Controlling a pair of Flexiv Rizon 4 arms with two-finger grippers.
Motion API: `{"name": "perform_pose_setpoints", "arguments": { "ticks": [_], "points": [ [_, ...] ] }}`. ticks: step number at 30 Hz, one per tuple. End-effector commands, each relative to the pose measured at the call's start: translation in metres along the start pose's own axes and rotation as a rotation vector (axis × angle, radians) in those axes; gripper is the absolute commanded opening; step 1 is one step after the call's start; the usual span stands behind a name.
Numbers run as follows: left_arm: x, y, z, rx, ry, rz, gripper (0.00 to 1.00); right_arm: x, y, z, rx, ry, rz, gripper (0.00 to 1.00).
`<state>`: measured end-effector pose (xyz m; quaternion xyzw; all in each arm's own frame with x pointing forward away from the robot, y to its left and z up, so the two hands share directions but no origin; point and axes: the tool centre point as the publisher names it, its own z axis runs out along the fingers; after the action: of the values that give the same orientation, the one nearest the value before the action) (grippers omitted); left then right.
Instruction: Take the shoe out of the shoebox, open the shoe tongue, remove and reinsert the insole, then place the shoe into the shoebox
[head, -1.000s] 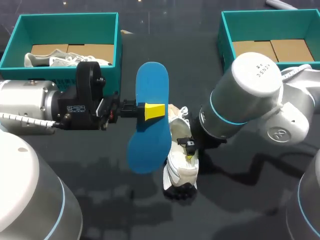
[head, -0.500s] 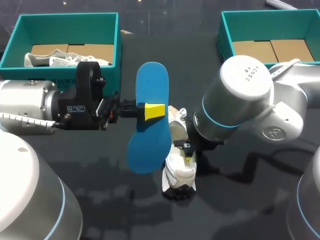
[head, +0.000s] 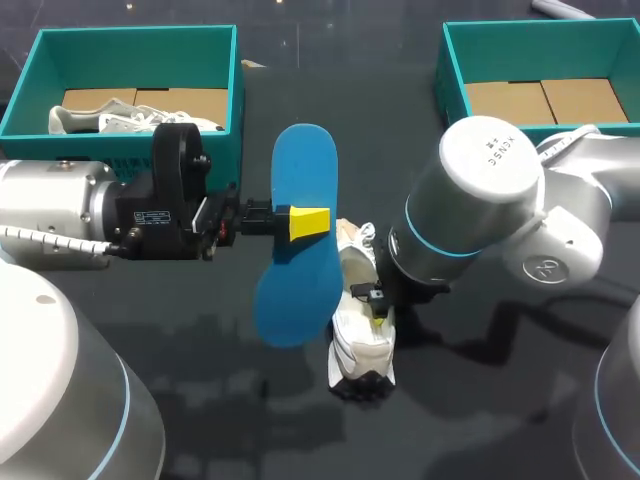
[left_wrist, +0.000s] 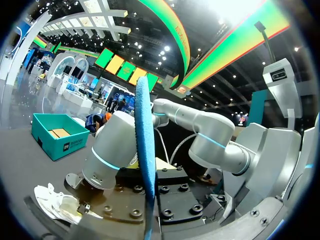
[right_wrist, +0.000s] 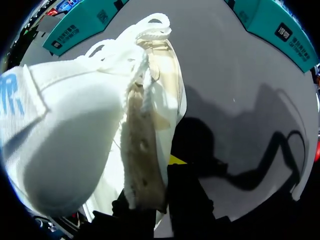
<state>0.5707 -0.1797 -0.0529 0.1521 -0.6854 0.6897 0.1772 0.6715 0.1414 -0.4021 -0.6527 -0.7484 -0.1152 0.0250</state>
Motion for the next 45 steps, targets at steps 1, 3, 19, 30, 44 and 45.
{"name": "perform_pose_setpoints", "arguments": {
  "ticks": [1,3,19,30,44,45],
  "points": [
    [0.0,0.002,0.002,0.002,-0.001,0.0,0.0,0.001,0.0,0.01,-0.007,0.004,0.002,0.0],
    [0.0,0.002,0.002,0.002,-0.001,0.0,0.0,0.0,0.0,0.013,-0.007,0.004,0.001,0.0],
    [0.0,0.002,0.002,0.002,-0.001,0.0,0.0,-0.003,-0.006,0.0,-0.023,0.086,0.006,1.0],
    [0.0,0.002,0.002,0.002,-0.001,0.0,0.0,-0.017,-0.006,-0.052,-0.047,0.242,-0.034,1.0],
    [0.0,0.002,0.002,0.002,-0.001,0.0,0.0,-0.029,-0.002,-0.086,-0.079,0.451,-0.137,1.0],
    [0.0,0.002,0.002,0.002,-0.001,0.0,0.0,-0.029,-0.002,-0.086,-0.079,0.451,-0.137,1.0]
  ]
}}
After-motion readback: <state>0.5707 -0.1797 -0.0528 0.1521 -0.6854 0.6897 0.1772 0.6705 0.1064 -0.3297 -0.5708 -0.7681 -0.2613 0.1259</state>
